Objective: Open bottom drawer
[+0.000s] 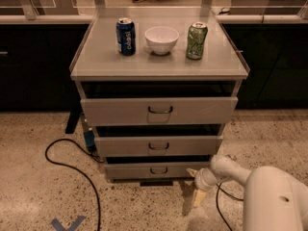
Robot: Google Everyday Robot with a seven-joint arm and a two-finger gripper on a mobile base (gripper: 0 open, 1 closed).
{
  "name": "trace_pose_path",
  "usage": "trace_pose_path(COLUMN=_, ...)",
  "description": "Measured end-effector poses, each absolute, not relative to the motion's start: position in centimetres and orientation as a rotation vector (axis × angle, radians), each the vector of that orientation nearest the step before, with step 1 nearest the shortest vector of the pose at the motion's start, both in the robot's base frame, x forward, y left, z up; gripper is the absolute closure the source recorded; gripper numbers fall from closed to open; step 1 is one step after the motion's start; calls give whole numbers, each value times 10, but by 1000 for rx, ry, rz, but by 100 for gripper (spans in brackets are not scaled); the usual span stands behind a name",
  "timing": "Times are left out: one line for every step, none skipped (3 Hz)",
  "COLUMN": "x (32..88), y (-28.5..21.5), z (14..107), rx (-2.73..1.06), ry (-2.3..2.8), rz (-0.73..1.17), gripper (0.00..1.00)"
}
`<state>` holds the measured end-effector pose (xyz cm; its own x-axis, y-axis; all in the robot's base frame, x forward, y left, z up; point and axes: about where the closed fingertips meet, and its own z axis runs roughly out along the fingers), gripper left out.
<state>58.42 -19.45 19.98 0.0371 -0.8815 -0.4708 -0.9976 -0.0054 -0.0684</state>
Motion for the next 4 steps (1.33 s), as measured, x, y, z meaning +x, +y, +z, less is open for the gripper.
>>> trace_pose_path(x=577, y=-182, z=233, rx=-1904, ry=1752, rz=270, gripper=0)
trace_pose_path(x=563, y=-168, z=226, rx=-1869, ry=1745, rz=259, gripper=0)
trace_pose_path(x=578, y=-160, z=207, rx=-1886, ry=1767, rz=297, gripper=0)
trace_pose_path(x=639, y=-150, z=197, rx=-1790, ry=1796, rz=232, gripper=0)
